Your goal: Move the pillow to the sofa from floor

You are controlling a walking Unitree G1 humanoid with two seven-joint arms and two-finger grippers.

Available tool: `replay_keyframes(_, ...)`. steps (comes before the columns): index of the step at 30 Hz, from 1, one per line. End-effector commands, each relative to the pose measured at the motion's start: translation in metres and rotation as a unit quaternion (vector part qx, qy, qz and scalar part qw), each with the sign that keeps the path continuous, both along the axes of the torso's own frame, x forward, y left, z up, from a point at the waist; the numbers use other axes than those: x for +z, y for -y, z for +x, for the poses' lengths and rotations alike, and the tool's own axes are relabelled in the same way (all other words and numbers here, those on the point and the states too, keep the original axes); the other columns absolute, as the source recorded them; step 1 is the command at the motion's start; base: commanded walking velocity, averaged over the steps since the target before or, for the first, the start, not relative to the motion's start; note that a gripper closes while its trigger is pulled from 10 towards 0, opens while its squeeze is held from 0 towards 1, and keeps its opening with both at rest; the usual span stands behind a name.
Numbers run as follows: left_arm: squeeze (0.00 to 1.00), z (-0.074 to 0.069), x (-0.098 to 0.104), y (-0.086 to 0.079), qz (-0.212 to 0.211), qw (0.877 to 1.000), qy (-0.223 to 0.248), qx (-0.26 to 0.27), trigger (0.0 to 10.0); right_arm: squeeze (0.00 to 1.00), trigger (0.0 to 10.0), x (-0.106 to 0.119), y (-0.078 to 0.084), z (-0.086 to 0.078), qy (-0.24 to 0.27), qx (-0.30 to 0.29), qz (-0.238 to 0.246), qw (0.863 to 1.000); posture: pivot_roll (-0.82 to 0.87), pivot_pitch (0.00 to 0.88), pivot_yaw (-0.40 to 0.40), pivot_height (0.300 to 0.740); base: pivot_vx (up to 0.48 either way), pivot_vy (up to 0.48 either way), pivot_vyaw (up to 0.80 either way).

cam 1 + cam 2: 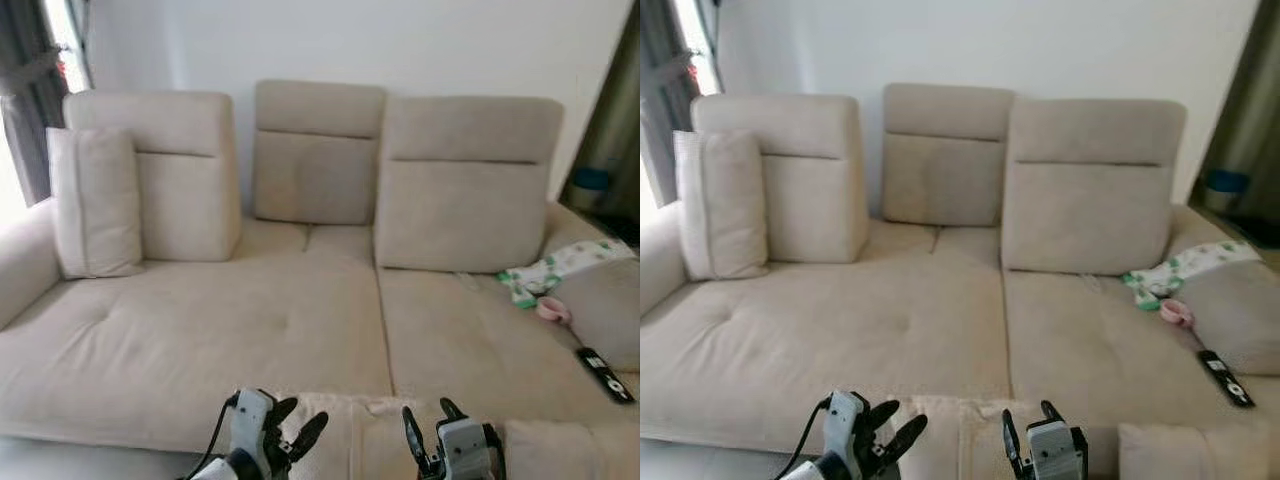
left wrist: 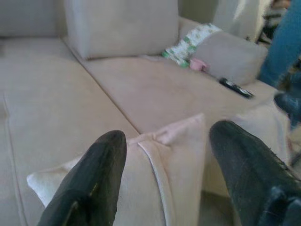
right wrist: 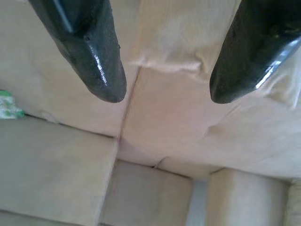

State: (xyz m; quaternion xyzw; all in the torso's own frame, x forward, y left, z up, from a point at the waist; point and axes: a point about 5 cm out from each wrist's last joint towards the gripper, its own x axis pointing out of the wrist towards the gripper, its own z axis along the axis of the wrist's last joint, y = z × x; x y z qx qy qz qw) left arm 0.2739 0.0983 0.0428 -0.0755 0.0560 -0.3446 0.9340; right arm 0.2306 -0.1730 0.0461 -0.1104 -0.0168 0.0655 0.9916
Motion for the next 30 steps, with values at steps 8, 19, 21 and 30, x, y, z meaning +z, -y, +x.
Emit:
replay_keyframes(8, 0.00, -0.004, -0.007, 0.001, 0.012, 1.000, -0.011, -0.005, 10.0, 0.00, 10.0, 0.000, -0.002, 0.002, -0.004, 0.004, 0.009, 1.000, -0.10, 0.000, 0.015, 0.561, 0.000, 0.000, 0.00)
replay_keyframes(19, 0.00, 0.001, 0.005, 0.006, 0.039, 0.998, 0.037, -0.033, 10.0, 0.09, 10.0, -0.014, 0.011, -0.010, -0.111, 0.095, 0.008, 0.989, -0.11, 0.000, 0.022, 0.561, 0.000, 0.000, 0.00)
replay_keyframes(21, 0.00, 0.003, 0.012, 0.009, 0.055, 0.995, 0.066, -0.055, 10.0, 0.19, 10.0, -0.014, 0.020, -0.014, -0.140, 0.125, 0.007, 0.982, -0.11, 0.000, 0.024, 0.561, 0.000, 0.000, 0.00)
replay_keyframes(30, 0.00, 0.004, 0.023, 0.017, 0.092, 0.983, 0.115, -0.106, 10.0, 0.12, 10.0, -0.005, 0.031, -0.019, -0.175, 0.197, -0.027, 0.964, -0.12, 0.000, 0.029, 0.561, 0.000, 0.000, 0.00)
